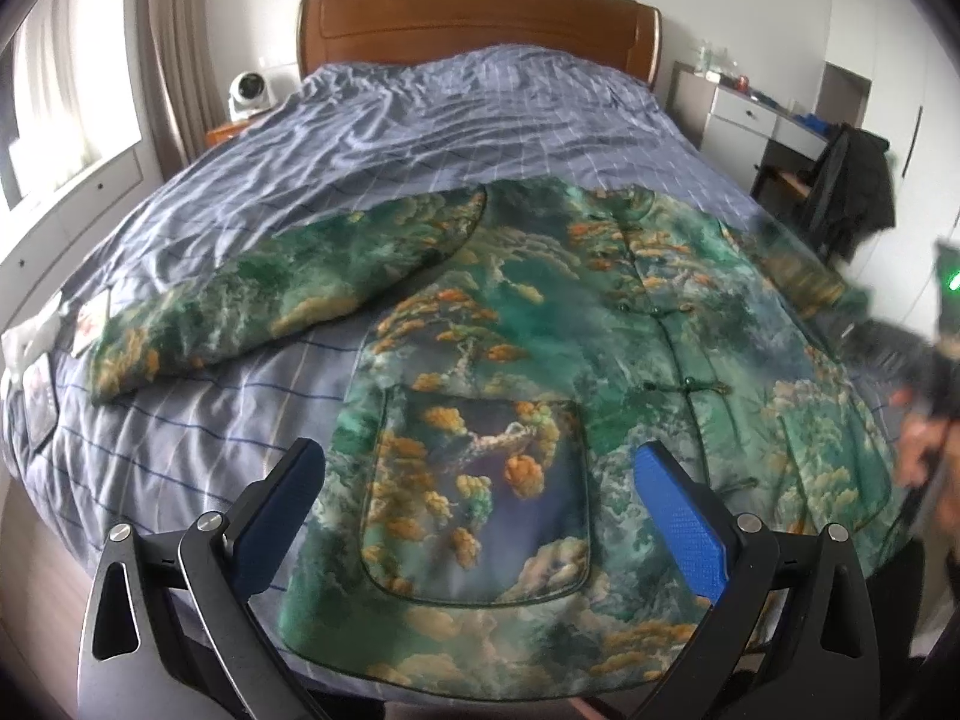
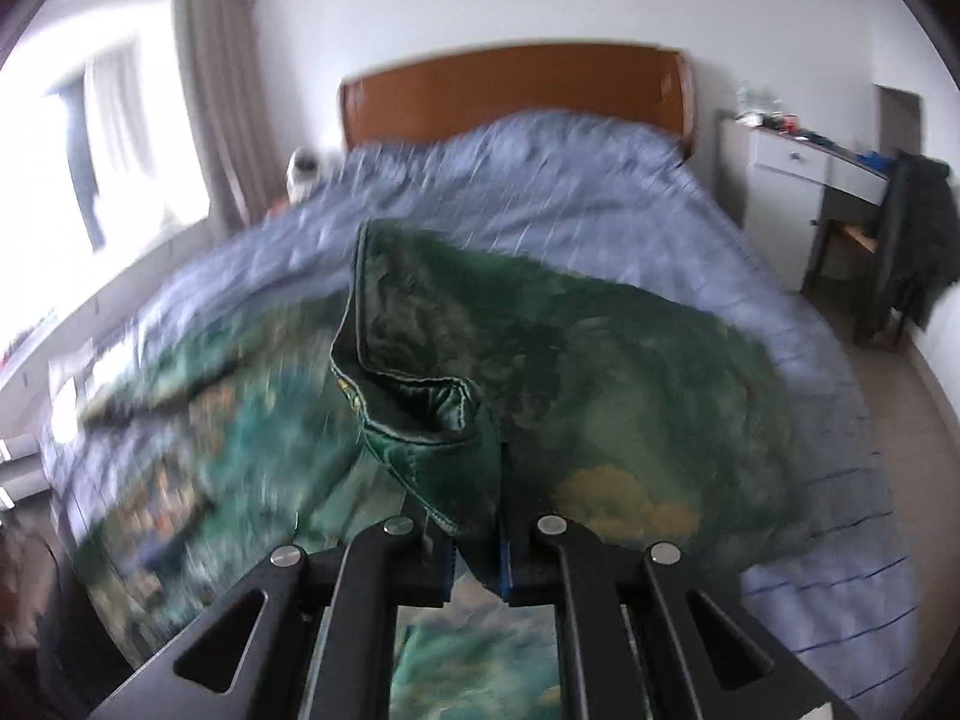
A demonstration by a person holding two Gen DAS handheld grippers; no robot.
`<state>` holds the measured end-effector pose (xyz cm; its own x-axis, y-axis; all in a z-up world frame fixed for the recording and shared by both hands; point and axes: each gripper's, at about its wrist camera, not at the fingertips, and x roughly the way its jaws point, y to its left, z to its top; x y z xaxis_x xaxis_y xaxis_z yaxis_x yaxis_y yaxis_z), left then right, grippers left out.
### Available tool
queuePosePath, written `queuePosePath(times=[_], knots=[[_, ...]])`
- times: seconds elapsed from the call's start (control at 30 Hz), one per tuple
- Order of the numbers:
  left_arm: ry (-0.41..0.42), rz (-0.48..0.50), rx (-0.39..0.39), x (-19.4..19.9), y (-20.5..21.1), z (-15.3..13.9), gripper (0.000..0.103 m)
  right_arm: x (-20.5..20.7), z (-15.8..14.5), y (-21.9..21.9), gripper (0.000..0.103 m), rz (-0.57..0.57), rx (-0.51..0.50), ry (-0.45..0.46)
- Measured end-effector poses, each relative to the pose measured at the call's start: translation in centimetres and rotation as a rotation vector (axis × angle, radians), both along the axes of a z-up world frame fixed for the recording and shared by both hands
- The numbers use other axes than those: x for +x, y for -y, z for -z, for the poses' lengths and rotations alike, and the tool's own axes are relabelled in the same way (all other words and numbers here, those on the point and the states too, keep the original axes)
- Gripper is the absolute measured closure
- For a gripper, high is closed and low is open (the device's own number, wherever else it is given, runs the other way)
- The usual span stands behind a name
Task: Fold large clothes
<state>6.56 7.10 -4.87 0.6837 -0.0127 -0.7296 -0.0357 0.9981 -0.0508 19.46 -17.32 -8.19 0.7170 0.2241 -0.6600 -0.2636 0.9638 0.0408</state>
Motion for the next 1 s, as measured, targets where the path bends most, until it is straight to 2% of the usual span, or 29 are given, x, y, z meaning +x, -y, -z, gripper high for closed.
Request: queuePosePath(times=[0.07, 0.17, 0.23, 0.3, 0.43, 0.5, 0.6, 0.63, 0.67, 0.77, 0.9, 0.93, 0.97, 1.0], knots=[[-0.01, 0.023, -0.005, 0.3, 0.4, 0.2, 0.0, -1.1, 2.4, -2.3, 0.092, -0.023, -0.062, -0.027], [-0.032, 0.087, -0.01, 1.3, 1.6, 0.6, 0.0, -2.1, 5.7, -3.3, 0.085, -0.023, -0.108, -0.074], [-0.043, 0.136, -0.018, 2.0, 2.7, 0.8, 0.0, -3.0, 6.9, -3.4, 0.058, -0.024, -0.095, -0.121], [-0.059, 0.206, -0.047, 3.0, 4.1, 0.9, 0.0, -4.0, 7.2, -2.7, 0.038, -0.039, -0.05, -0.144], [-0.148, 0.377, -0.236, 6.0, 7.2, 1.5, 0.001, -7.2, 6.2, -1.9, 0.036, -0.057, -0.048, -0.143], [-0.223, 0.468, -0.369, 7.9, 9.5, 2.6, 0.001, -9.0, 5.1, -0.8, 0.036, -0.049, -0.054, -0.119], [-0.345, 0.545, -0.484, 10.7, 13.1, 5.1, 0.003, -11.0, 3.6, 0.7, 0.036, -0.013, -0.033, -0.089], [-0.376, 0.551, -0.505, 11.5, 14.1, 6.0, 0.007, -11.3, 3.1, 1.1, 0.036, -0.003, -0.023, -0.083], [-0.419, 0.546, -0.528, 12.4, 15.1, 7.1, 0.016, -11.8, 2.6, 1.5, 0.036, 0.009, -0.009, -0.075], [-0.505, 0.495, -0.588, 14.1, 16.5, 9.3, 0.024, -12.7, 1.2, 2.4, 0.036, 0.031, 0.03, -0.049], [-0.526, 0.467, -0.604, 14.5, 17.6, 9.8, 0.037, -13.5, 0.5, 2.3, 0.036, 0.025, 0.037, -0.013], [-0.532, 0.457, -0.603, 14.6, 17.7, 10.0, 0.046, -13.6, 0.5, 2.2, 0.036, 0.022, 0.036, -0.01], [-0.544, 0.444, -0.6, 14.9, 17.9, 10.4, 0.06, -13.6, 0.6, 2.2, 0.036, 0.019, 0.038, -0.009], [-0.555, 0.432, -0.598, 14.9, 18.0, 10.6, 0.068, -13.5, 0.8, 2.1, 0.036, 0.016, 0.041, -0.012]])
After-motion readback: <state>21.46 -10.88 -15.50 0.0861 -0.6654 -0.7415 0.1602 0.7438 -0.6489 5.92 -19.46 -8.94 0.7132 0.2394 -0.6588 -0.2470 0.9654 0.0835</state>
